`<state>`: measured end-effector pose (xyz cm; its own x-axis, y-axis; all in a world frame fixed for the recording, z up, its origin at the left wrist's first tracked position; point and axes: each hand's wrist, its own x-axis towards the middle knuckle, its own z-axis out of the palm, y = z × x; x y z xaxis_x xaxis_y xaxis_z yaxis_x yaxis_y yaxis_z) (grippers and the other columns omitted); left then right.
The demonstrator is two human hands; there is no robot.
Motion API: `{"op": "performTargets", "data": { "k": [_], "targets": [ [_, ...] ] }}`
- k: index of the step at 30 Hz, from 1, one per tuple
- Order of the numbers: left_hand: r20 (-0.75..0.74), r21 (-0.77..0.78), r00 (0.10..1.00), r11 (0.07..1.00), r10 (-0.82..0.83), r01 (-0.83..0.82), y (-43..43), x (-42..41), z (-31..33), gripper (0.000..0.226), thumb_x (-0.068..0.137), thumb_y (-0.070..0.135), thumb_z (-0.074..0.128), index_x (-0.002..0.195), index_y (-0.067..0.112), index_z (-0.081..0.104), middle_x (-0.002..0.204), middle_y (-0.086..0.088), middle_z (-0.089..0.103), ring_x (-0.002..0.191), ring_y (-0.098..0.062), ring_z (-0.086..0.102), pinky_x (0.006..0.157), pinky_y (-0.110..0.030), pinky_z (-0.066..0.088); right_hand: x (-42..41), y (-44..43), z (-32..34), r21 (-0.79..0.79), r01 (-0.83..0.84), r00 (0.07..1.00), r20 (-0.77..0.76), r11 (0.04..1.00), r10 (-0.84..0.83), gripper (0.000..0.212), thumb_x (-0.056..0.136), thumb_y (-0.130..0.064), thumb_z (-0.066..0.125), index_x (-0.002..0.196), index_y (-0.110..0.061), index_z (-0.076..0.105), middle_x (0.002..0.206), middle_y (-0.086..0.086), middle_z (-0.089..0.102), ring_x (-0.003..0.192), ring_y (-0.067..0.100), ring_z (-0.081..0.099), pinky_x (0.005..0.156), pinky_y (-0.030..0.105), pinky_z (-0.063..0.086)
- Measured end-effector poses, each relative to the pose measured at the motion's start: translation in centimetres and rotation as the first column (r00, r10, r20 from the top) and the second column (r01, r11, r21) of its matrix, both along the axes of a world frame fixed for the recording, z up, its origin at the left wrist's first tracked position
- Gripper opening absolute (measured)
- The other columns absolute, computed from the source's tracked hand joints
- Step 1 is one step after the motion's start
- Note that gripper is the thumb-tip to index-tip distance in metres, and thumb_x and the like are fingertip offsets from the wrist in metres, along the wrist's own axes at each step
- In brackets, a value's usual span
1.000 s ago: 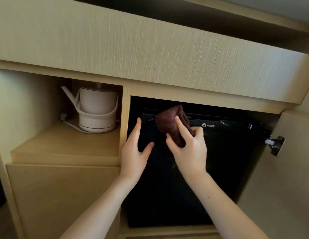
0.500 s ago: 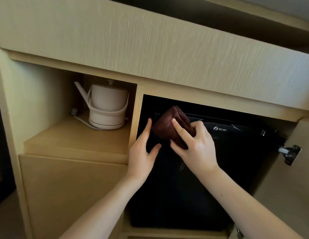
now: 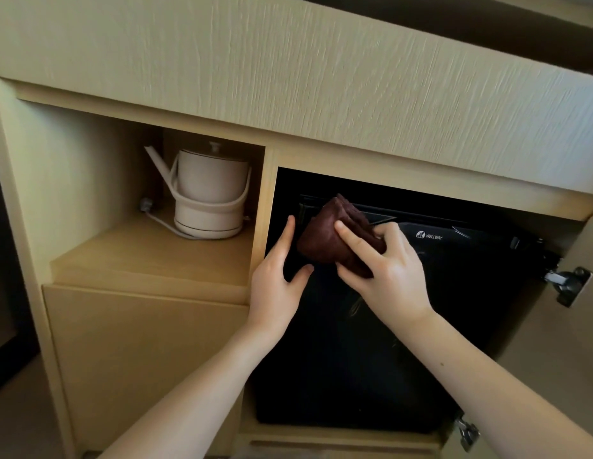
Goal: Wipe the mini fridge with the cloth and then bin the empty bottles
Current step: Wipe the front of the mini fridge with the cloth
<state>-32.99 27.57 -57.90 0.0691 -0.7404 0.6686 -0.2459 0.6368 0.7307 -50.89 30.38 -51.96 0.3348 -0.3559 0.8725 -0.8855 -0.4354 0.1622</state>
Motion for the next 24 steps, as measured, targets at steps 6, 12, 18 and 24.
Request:
{"op": "performTargets", "data": {
  "k": [6, 12, 18, 24],
  "targets": [
    [-0.003, 0.003, 1.0, 1.0, 0.03, -0.03, 0.2, -0.2, 0.1, 0.086, 0.09, 0.014, 0.071, 0.153, 0.046, 0.021, 0.147, 0.026, 0.037, 0.14, -0.001, 0.038, 0.115, -0.037, 0.039, -1.1, 1.6, -2.3, 0.082, -0.029, 0.906, 0.424, 0.996, -0.009, 0.061, 0.08, -0.029, 0.079, 0.137, -0.03, 0.059, 0.105, -0.004, 0.043, 0.089, 0.005, 0.049, 0.083, 0.019, 0.05],
    [-0.016, 0.002, 1.0, 1.0, -0.006, 0.006, 0.1, -0.1, 0.0, 0.085, 0.091, 0.015, 0.07, 0.153, 0.046, 0.021, 0.149, 0.026, 0.036, 0.141, 0.001, 0.036, 0.115, -0.038, 0.039, 4.1, -0.2, -1.6, 0.066, -0.166, 0.756, 0.649, 0.984, 0.084, 0.063, 0.081, -0.036, 0.079, 0.139, -0.035, 0.055, 0.103, -0.006, 0.042, 0.098, -0.008, 0.049, 0.085, 0.001, 0.04],
    [0.003, -0.009, 1.0, 1.0, 0.004, -0.004, 0.3, 0.0, 0.2, 0.084, 0.09, 0.011, 0.07, 0.155, 0.037, 0.024, 0.148, 0.023, 0.036, 0.142, -0.004, 0.038, 0.115, -0.039, 0.039, 3.2, 0.6, -4.2, 0.009, -0.105, 0.582, 0.812, 0.994, 0.054, 0.067, 0.079, -0.022, 0.083, 0.136, -0.041, 0.054, 0.106, -0.004, 0.042, 0.1, -0.011, 0.049, 0.088, -0.001, 0.038],
    [0.097, -0.073, 0.992, 0.994, 0.082, -0.075, 0.9, 0.4, 0.4, 0.081, 0.092, 0.007, 0.067, 0.155, 0.034, 0.024, 0.15, 0.026, 0.028, 0.141, 0.0, 0.032, 0.115, -0.018, 0.032, 4.3, 0.3, -4.2, 0.073, 0.068, 0.612, 0.785, 0.995, -0.1, 0.064, 0.079, -0.034, 0.081, 0.135, -0.031, 0.051, 0.115, -0.002, 0.032, 0.106, 0.013, 0.041, 0.082, 0.001, 0.031]
  ]
}}
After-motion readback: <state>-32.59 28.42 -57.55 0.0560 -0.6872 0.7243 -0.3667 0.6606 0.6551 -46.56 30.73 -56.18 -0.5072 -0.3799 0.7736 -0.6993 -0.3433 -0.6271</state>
